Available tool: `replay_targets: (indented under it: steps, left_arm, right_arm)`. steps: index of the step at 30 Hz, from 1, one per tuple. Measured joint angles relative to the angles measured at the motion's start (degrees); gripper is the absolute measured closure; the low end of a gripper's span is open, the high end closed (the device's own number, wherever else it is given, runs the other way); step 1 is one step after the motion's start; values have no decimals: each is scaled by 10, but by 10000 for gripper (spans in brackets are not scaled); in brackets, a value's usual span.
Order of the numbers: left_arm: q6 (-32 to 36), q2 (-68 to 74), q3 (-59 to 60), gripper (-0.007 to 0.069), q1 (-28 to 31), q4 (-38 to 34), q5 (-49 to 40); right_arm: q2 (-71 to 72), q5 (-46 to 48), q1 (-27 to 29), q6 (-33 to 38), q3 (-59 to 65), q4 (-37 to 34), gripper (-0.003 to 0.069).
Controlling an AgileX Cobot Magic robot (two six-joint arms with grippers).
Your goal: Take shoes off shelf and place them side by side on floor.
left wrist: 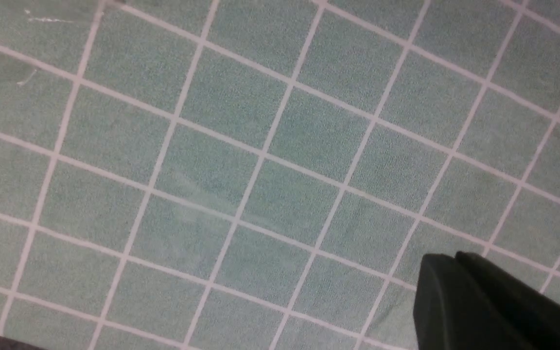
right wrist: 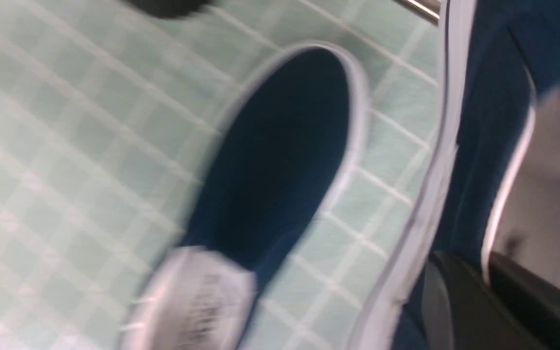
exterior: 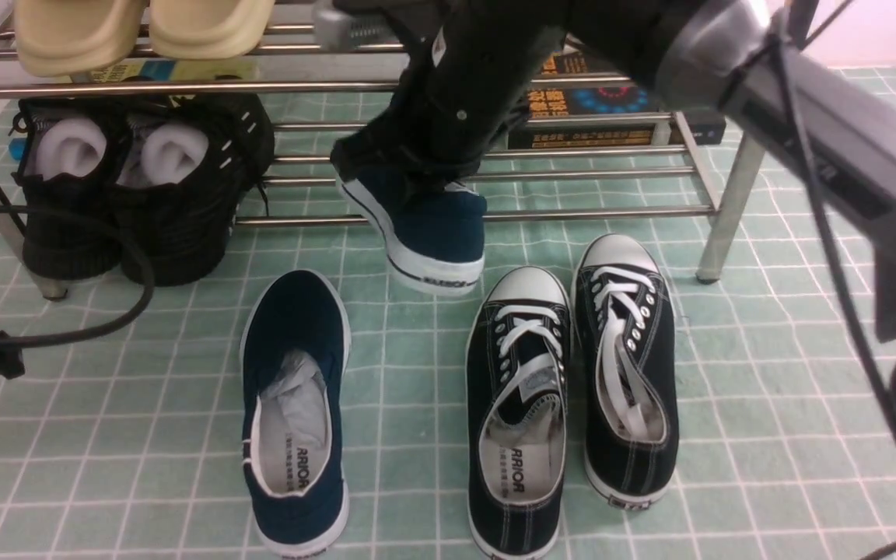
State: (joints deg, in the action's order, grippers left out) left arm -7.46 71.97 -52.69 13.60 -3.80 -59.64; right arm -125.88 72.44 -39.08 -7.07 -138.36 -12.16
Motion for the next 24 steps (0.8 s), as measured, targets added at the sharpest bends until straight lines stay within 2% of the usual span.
replay_targets:
  steps: [4,11,18,24]
  left_arm:
    - [0,0,0,586,0,1,11]
    - [0,0,0,581,0,0,12]
    - [0,0,0,572,0,-3,14]
    - [0,0,0,569,0,-20,18]
  right_arm:
    - [65,0,-15,-31,51,-26,622]
    - [148,-1,-74,-53,208,-10,622]
    - [160,1,-139,-117,272,73,622]
    - [150,-12,-140,-143,272,135,622]
